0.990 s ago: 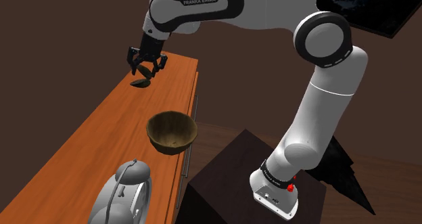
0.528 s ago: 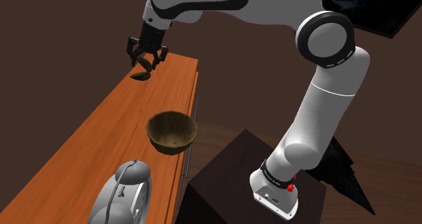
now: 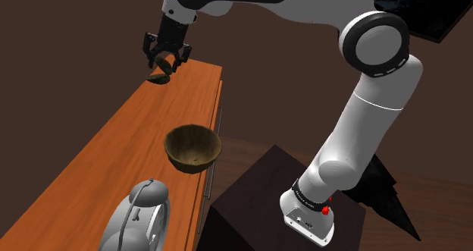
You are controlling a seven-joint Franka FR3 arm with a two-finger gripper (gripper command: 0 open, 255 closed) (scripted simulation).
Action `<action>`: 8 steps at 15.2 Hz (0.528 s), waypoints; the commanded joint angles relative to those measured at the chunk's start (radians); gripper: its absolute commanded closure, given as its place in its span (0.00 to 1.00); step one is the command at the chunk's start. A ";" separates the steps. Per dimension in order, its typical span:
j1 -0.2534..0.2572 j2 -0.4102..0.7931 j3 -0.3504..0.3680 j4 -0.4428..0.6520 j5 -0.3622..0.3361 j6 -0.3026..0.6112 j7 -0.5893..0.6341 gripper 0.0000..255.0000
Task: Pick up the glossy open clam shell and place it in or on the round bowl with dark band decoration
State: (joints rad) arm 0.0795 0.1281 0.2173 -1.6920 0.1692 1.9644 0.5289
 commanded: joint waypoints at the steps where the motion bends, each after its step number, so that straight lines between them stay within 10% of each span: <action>1: 0.004 -0.070 0.006 -0.079 0.015 0.013 0.006 1.00; 8: 0.036 -0.324 0.035 -0.354 0.075 0.048 0.040 1.00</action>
State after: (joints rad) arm 0.1100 -0.1571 0.2482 -2.0085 0.2349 2.0105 0.5629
